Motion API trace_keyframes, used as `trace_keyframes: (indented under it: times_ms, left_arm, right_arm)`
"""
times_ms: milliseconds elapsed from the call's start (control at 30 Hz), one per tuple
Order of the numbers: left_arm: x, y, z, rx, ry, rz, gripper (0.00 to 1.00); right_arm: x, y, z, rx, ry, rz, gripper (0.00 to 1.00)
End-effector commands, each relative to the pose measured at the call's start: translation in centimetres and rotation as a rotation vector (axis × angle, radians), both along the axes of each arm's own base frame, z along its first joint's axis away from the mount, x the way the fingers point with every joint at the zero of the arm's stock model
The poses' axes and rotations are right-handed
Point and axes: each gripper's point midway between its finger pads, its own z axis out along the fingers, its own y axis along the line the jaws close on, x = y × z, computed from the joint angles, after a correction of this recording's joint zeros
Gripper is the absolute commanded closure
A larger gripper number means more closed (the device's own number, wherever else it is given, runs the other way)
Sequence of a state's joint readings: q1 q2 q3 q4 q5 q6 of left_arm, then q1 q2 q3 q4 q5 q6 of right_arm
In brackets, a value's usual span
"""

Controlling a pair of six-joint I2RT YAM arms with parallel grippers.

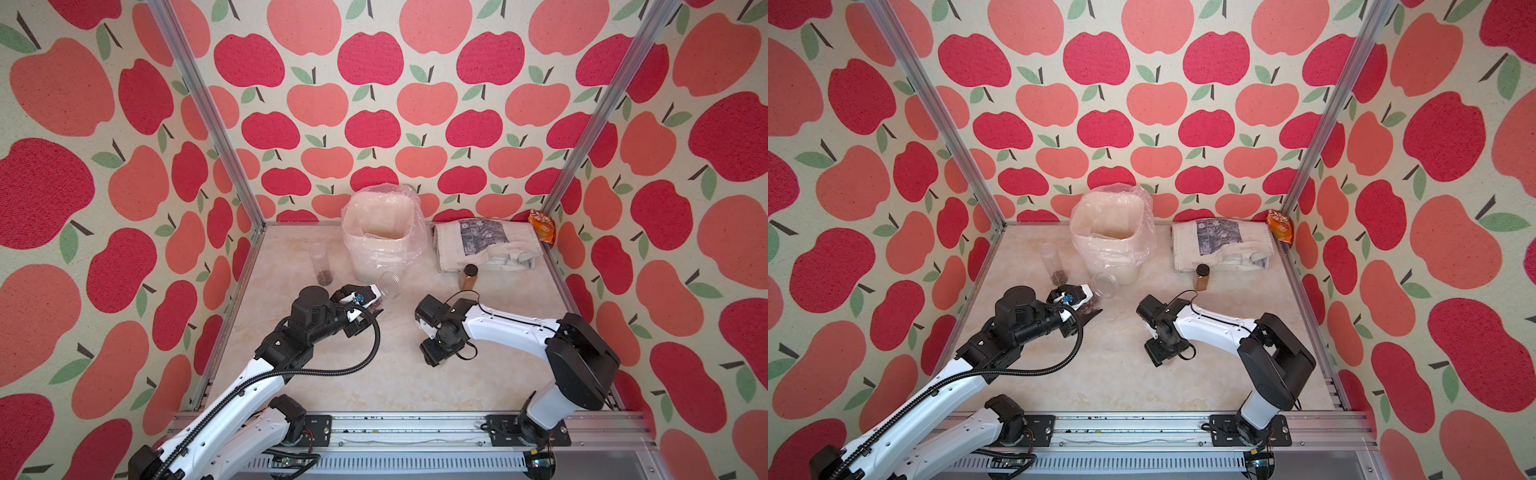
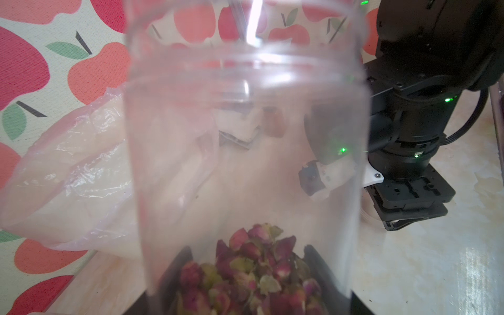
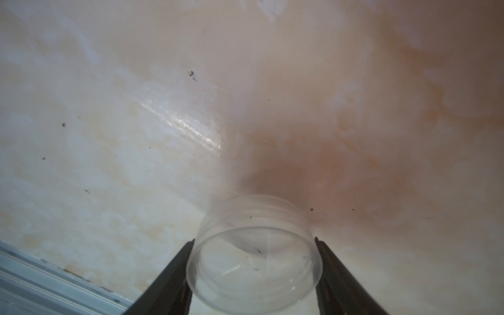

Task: Empty the moldy dried flower tea in the jars
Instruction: Place the lid at the center of the board.

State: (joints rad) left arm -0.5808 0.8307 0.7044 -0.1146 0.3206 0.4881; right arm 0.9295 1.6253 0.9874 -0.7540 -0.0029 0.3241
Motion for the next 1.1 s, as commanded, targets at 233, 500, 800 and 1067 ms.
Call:
trace_keyframes:
  times_ms: [233, 500, 800, 1067]
  left_arm:
    - [1.2, 0.4, 2.9, -0.018, -0.073, 0.055, 0.85]
    - [2.0, 1.5, 4.7, 0.028, -0.092, 0.123, 0.85]
    - [3.7, 3.4, 8.1, 0.129, -0.128, 0.239, 0.86]
    - [6.8, 4.8, 9.9, 0.276, -0.118, 0.298, 0.87]
  right_arm:
    - [-0.4, 1.1, 1.1, 0.082, 0.004, 0.001, 0.19]
    - [1.3, 1.7, 6.3, 0.200, -0.164, 0.008, 0.08]
    - [3.9, 1.3, 13.3, 0.358, -0.458, -0.001, 0.01]
    - [5.0, -0.1, 17.7, 0.512, -0.628, -0.066, 0.01]
